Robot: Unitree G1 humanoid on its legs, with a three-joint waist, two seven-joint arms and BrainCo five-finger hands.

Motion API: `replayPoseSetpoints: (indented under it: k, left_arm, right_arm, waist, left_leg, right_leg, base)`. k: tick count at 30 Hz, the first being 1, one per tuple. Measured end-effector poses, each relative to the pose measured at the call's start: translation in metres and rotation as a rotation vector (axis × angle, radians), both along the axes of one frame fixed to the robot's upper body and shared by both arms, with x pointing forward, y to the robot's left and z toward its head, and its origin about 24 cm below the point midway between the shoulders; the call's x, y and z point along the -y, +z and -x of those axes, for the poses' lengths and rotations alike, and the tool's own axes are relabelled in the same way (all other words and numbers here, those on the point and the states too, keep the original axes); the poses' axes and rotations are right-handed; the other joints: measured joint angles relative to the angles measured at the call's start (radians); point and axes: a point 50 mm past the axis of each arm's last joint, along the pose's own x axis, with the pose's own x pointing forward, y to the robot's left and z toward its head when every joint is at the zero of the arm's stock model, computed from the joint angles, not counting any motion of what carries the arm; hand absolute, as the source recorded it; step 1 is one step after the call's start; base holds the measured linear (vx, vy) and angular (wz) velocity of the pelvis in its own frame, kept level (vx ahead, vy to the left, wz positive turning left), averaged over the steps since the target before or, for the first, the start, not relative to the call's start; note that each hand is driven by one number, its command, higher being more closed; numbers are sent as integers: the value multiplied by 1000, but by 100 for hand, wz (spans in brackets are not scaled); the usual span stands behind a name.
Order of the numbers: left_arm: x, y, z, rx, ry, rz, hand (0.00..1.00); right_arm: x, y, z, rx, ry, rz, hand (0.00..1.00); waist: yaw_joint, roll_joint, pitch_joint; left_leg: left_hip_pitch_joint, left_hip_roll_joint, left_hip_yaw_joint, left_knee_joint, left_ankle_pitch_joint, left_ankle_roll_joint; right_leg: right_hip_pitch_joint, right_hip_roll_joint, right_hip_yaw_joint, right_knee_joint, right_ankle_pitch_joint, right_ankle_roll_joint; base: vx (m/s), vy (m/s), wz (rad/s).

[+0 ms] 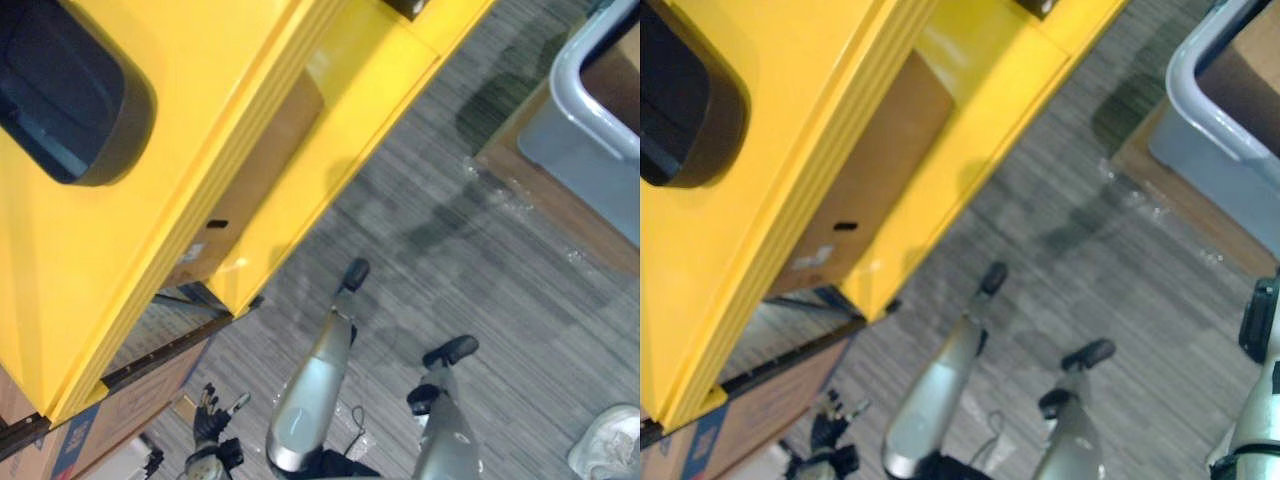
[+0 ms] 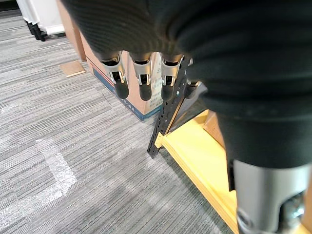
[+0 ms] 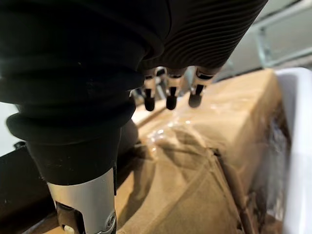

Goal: Walk over and take plastic housings, then place them on the shelf

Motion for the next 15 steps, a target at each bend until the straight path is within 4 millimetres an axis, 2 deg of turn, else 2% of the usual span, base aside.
replayPoseSetpoints:
  k: [3, 9, 12, 15]
  left_arm:
    - [1, 0, -1, 9, -13, 8, 0]
    - [0, 1, -1, 15, -18, 11, 0]
    - [0, 1, -1, 17, -18, 11, 0]
    - [-2, 1, 0, 17, -11, 6, 0]
  right_arm:
    - [-6, 12, -3, 2, -2, 63, 0]
    - [-13, 30, -7, 24, 50, 189, 0]
    - [-17, 37, -10, 42, 116, 257, 0]
    - [-33, 44, -17, 101, 207, 397, 0]
  waist:
    - [10, 0, 0]
    - [7, -1, 1]
    - [-6, -4, 2]
    - [-37, -23, 3]
  left_leg:
    - [0, 2, -1, 0, 0, 0]
    - [0, 1, -5, 3, 0, 0]
    - [0, 2, -8, 12, -1, 0]
    - [6, 6, -8, 17, -1, 0]
  right_leg:
    - [0, 1, 0, 0, -1, -1]
    - [3, 3, -3, 3, -1, -1]
    - [8, 4, -4, 8, -2, -3]
    - [9, 4, -1, 22, -6, -10]
  base:
    - [-47, 27, -1]
    - [-47, 31, 2]
    - [-64, 37, 1]
    - [-80, 44, -3]
